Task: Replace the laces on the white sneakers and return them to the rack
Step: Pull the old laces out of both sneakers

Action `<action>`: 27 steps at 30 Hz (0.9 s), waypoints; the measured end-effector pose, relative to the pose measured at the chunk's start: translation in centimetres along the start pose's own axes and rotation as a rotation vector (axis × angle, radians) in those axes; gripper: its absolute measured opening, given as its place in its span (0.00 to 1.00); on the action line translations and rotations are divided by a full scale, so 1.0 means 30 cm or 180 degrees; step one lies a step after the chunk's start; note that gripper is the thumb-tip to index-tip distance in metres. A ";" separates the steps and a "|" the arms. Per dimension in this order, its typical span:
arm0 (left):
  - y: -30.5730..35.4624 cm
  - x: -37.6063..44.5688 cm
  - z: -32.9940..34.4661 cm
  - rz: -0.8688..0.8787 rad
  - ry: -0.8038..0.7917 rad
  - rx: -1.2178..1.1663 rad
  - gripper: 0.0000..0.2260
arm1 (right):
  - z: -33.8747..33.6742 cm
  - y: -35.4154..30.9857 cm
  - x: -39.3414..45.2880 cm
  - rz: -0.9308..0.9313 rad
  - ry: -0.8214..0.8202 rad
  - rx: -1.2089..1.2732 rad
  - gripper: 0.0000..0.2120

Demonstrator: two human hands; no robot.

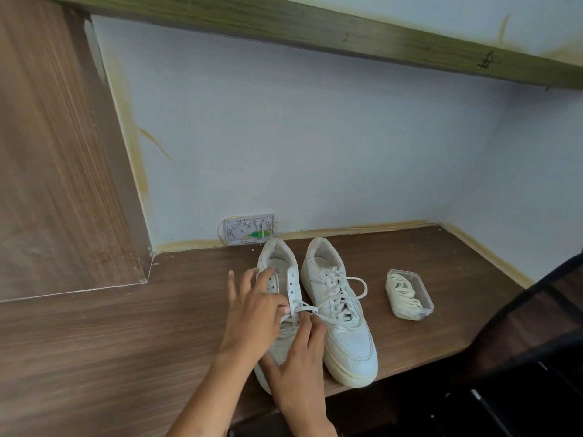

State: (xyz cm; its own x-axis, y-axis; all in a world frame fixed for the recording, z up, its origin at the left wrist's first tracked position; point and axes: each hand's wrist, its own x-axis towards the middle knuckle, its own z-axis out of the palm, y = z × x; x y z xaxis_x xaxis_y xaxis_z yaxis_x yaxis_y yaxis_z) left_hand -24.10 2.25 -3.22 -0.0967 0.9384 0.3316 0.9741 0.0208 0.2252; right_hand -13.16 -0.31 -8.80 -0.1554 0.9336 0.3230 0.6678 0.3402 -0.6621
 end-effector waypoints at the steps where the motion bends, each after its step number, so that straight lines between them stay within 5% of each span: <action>1: -0.002 0.006 -0.005 -0.0018 0.0051 -0.0082 0.06 | 0.000 -0.001 0.001 0.0012 0.0004 -0.0004 0.46; 5: -0.038 0.019 -0.070 -0.0234 0.0371 -0.0320 0.04 | -0.001 -0.004 -0.001 0.0093 -0.0015 -0.0030 0.45; 9: -0.097 0.003 -0.153 -0.1034 0.0525 -0.0499 0.07 | -0.001 -0.004 -0.006 0.0178 -0.0037 -0.0156 0.44; 13: -0.124 -0.016 -0.173 -0.1596 -0.0511 -0.0175 0.09 | 0.000 -0.007 -0.009 0.0231 -0.0012 -0.0211 0.43; 15: -0.119 -0.014 -0.159 -0.1402 -0.0751 -0.0229 0.09 | 0.001 -0.007 -0.011 0.0239 0.0014 -0.0218 0.43; 20: -0.042 0.006 -0.121 -0.0250 -0.0319 -0.0289 0.12 | -0.007 -0.010 -0.012 0.0232 -0.0072 -0.0210 0.44; 27: -0.038 0.009 -0.103 -0.0243 -0.0024 -0.0346 0.15 | -0.006 -0.014 -0.012 0.0259 -0.0037 -0.0224 0.44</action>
State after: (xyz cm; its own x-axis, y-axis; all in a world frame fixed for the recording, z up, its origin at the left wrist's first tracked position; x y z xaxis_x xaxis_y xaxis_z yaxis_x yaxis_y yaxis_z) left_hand -25.87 1.42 -0.57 -0.1676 0.9382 0.3028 0.9360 0.0550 0.3477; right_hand -13.25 -0.81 -8.51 -0.1067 0.9592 0.2620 0.7279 0.2548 -0.6366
